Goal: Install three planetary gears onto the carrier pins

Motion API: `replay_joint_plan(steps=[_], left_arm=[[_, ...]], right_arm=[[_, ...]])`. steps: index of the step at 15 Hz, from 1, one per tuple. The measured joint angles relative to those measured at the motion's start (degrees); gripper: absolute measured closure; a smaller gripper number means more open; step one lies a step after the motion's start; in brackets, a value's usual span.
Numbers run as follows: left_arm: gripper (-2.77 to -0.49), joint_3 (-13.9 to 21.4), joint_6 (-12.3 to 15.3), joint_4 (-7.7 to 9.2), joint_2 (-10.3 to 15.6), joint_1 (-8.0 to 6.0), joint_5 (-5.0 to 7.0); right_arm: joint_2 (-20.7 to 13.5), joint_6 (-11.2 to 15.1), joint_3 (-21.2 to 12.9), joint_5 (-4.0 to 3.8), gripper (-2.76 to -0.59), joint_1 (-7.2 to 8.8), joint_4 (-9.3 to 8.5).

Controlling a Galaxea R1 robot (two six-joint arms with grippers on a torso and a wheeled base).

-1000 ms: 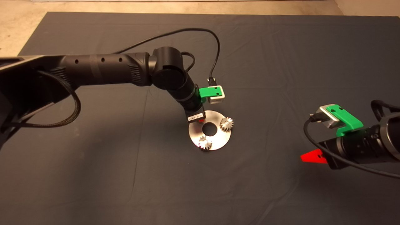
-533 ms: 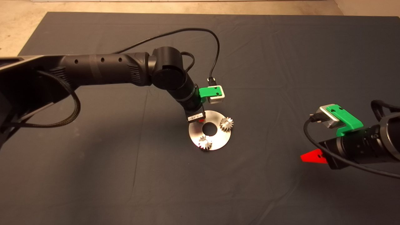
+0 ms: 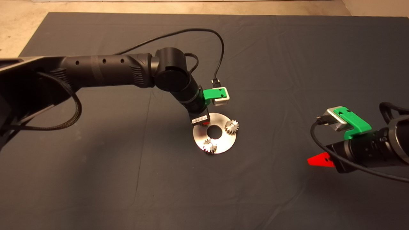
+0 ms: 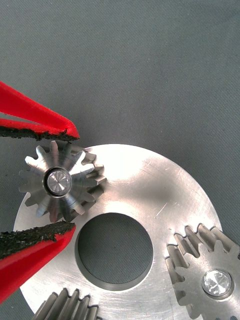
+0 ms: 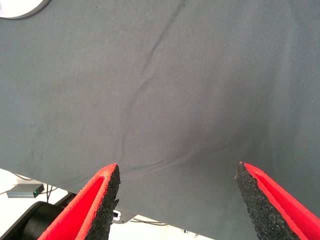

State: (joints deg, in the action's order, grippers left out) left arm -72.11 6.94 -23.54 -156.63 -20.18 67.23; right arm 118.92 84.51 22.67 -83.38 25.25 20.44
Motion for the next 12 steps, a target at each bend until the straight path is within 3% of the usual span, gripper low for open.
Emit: replay_joint_plan(steps=[4, 6, 7, 8, 9, 11, 12], left_arm=[[-1.02, 0.15, 0.07, 0.07, 0.33, 0.0, 0.05], [-1.02, 0.5, 0.75, 0.06, 0.6, -0.22, 0.73], [-1.02, 0.69, 1.34, 0.23, 0.74, -0.91, 2.07], [-1.02, 0.87, 2.8, 0.41, 1.25, -2.19, 4.29], [-1.02, 1.08, 4.98, 0.63, 2.25, -3.98, 6.66], [-1.02, 2.45, 12.85, 1.0, 6.25, -6.89, 9.61], [-1.02, 4.31, 17.48, 1.29, 9.21, -7.27, 10.44]], right_arm=[[-0.01, 0.0, 0.0, -0.05, -1.73, 0.0, 0.0], [-0.01, 0.0, 0.0, -0.52, -1.73, 0.0, -0.02], [-0.01, 0.0, 0.0, -1.11, -1.73, 0.02, -0.02], [-0.01, 0.0, 0.0, -2.09, -1.73, 0.48, -0.18], [0.04, 0.02, 0.0, -3.69, -1.73, 1.55, -0.39], [1.1, 0.2, 0.01, -4.57, -1.73, 2.69, -0.39], [3.12, 0.52, 0.01, -4.77, -1.73, 2.65, -0.55]])
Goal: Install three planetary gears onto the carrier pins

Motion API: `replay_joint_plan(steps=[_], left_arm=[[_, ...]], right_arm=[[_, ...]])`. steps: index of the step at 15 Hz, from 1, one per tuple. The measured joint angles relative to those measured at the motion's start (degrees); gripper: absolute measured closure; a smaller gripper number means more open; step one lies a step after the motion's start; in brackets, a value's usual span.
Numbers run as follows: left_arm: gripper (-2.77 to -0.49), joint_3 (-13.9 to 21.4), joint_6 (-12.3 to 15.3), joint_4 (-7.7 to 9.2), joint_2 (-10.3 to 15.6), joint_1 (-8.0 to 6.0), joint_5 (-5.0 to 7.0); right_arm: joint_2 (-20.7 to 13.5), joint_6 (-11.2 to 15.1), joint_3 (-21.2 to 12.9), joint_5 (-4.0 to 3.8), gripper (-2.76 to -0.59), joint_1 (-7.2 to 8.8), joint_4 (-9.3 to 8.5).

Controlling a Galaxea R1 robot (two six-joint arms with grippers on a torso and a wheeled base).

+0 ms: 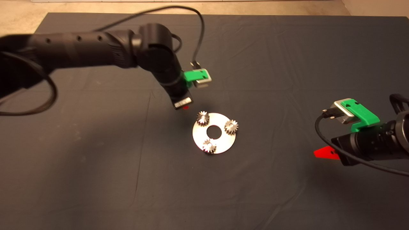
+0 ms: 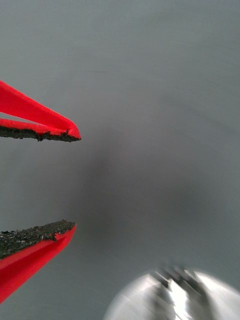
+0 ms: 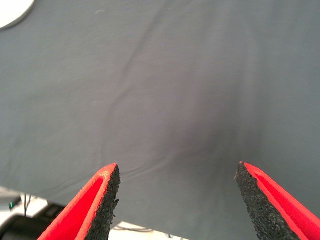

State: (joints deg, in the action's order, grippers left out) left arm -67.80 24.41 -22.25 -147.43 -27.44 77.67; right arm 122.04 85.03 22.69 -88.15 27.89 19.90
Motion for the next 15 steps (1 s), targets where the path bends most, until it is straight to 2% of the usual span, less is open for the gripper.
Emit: replay_joint_plan(steps=[2, 4, 6, 7, 8, 9, 10, 11, 12, 13, 15], left_arm=[[-1.02, 6.92, 9.58, 0.67, 7.19, -0.06, 1.0], [-1.02, 18.1, 19.74, 1.2, 16.63, -0.09, 3.11], [-1.02, 31.22, 31.17, 2.1, 26.44, -0.44, 5.31], [-1.02, 36.36, 36.67, 2.72, 31.48, -0.78, 6.22], [-1.02, 40.2, 42.32, 2.83, 36.78, -1.02, 7.59], [-1.02, 42.71, 46.25, 3.04, 41.56, -1.11, 9.17], [-1.02, 44.4, 49.74, 3.24, 45.62, -1.24, 9.93], [-1.02, 45.77, 51.7, 3.45, 48.41, -1.41, 10.05], [-1.02, 46.69, 52.74, 3.77, 49.8, -1.37, 10.05], [-1.02, 47.43, 52.73, 3.82, 49.86, -1.33, 9.92], [-1.02, 48.48, 52.19, 3.9, 48.29, -0.67, 9.44]], right_arm=[[3.62, 1.09, 0.02, 0.56, -1.73, -0.06, -0.02], [4.49, 2.23, 0.38, 0.85, -1.73, -0.06, -0.05], [3.94, 3.61, 0.63, 0.44, -1.73, -0.11, -0.51], [3.65, 4.02, 0.63, 0.45, -1.73, -0.13, -0.87], [2.1, 4.6, 0.62, 0.69, -1.73, -0.59, -1.16], [0.54, 4.68, 0.62, 0.87, -1.73, -1.09, -1.33], [-1.64, 4.85, 0.62, 0.87, -1.73, -1.76, -1.41], [-8.16, 4.77, 0.55, 0.91, -1.73, -3.53, -1.57], [-11.84, 4.3, 0.55, 0.07, -1.73, -4.46, -1.84], [-14.2, 3.84, 0.46, -0.4, -1.73, -5.18, -2.15], [-14.59, 3.28, 0.14, -0.18, -1.73, -5.91, -2.6]])
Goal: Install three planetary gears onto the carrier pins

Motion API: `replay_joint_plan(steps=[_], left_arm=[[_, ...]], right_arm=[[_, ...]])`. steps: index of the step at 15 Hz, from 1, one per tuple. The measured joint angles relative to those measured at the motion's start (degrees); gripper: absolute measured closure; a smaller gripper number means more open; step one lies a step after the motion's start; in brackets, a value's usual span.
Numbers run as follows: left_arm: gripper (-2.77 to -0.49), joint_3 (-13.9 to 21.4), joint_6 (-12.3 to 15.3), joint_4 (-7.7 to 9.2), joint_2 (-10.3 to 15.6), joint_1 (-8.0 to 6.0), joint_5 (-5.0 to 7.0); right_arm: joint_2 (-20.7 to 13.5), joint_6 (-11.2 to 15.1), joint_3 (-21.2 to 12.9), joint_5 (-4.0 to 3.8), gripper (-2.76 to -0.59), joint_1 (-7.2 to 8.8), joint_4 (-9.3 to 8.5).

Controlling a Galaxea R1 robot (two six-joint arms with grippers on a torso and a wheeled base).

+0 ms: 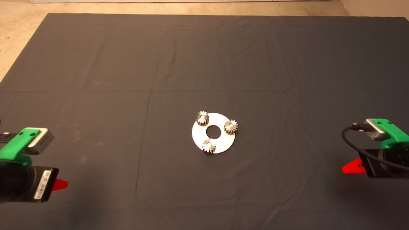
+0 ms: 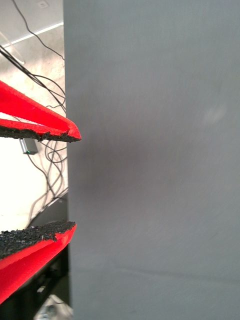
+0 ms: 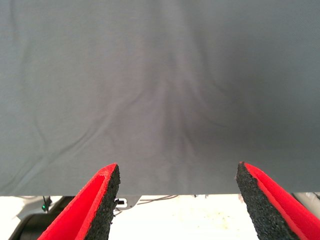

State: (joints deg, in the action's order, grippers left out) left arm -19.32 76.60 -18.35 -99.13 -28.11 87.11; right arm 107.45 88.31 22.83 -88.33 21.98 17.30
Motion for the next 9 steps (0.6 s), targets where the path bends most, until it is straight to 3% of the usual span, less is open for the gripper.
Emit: replay_joint_plan(steps=[2, 9], left_arm=[[-1.02, 0.33, -0.45, 0.29, -0.25, 0.78, 0.07], [-1.02, 0.6, -1.08, 0.82, -0.67, 1.1, 0.1]], right_arm=[[0.85, -0.39, -0.25, 0.68, -1.73, -0.27, -0.02], [0.96, -0.83, -0.4, 0.66, -1.73, -0.9, -0.21]])
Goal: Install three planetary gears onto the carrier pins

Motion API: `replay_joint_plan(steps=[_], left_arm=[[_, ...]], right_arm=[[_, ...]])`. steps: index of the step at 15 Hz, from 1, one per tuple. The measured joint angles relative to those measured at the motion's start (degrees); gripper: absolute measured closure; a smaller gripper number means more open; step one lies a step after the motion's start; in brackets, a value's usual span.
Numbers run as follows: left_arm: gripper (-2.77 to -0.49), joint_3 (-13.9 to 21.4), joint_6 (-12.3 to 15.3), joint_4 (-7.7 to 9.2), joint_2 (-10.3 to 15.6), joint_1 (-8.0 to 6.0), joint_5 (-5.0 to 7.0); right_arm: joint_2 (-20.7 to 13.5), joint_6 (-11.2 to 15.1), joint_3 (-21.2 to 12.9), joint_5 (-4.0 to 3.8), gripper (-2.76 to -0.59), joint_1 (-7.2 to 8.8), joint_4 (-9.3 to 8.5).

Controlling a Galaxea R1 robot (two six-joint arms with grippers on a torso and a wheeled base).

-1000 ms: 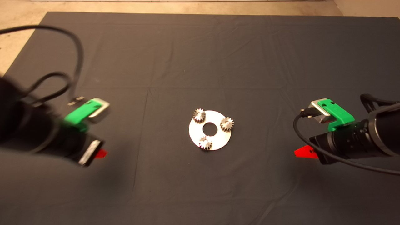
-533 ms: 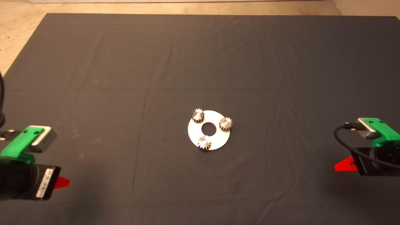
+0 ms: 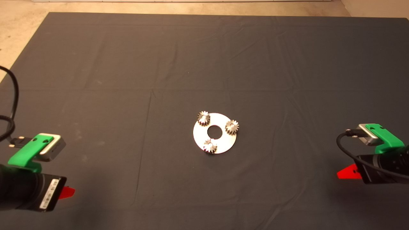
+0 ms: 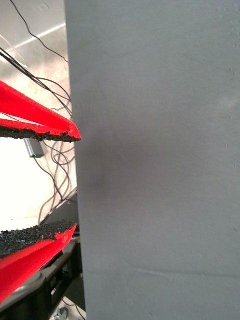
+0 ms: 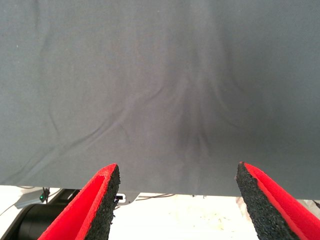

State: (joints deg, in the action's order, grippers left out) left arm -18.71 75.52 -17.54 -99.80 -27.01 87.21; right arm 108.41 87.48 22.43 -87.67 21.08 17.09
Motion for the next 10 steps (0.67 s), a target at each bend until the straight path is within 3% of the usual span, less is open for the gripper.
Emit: replay_joint_plan(steps=[10], left_arm=[[-1.02, 0.04, -0.16, 0.46, -0.05, 0.01, 0.0]], right_arm=[[-1.0, -0.01, -0.33, -0.05, -1.73, -0.29, -0.01]])
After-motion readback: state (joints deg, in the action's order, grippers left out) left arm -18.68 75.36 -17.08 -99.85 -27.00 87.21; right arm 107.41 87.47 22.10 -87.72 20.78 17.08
